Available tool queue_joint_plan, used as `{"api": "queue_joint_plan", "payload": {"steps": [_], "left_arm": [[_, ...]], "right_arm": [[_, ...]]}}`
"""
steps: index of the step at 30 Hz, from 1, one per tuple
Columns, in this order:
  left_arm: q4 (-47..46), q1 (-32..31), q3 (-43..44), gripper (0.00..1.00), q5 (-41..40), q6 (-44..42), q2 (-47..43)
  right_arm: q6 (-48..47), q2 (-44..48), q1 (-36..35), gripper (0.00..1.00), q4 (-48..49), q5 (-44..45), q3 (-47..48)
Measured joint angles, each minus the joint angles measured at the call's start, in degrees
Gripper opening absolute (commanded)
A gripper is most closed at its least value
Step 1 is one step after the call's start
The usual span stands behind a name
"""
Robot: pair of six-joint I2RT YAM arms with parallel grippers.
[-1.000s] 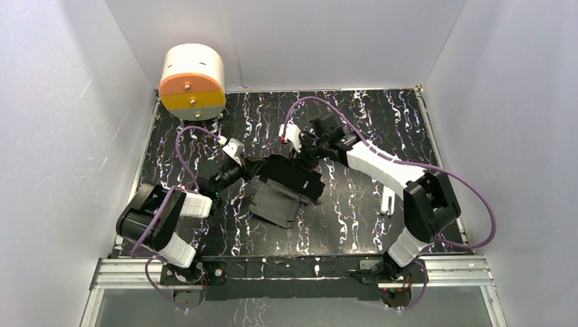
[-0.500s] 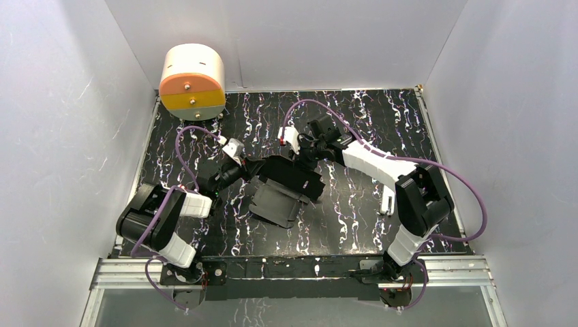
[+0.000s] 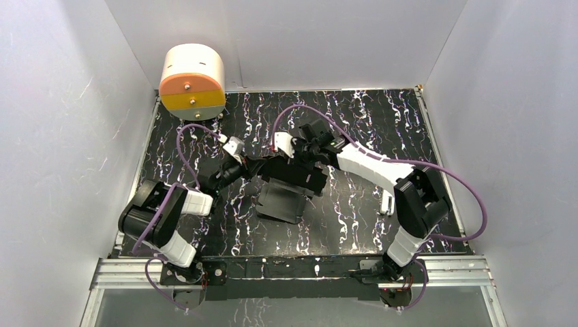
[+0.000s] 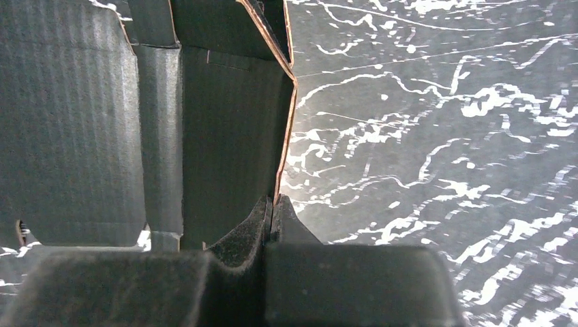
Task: Fold the paper box
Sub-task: Fold the paper box at the center of the board.
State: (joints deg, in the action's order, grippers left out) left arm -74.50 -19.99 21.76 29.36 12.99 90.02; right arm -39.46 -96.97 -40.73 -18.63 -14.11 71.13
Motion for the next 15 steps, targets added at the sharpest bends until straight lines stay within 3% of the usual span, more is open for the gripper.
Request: {"api": "queue_joint_plan", "payload": {"steps": [15], "left_arm": [[1.2, -3.1, 1.7, 0.01, -2.7, -0.1, 2.4]], "right_arm": [[-13.9, 3.8, -7.1, 0.00, 5.8, 21.5, -4.9]]}}
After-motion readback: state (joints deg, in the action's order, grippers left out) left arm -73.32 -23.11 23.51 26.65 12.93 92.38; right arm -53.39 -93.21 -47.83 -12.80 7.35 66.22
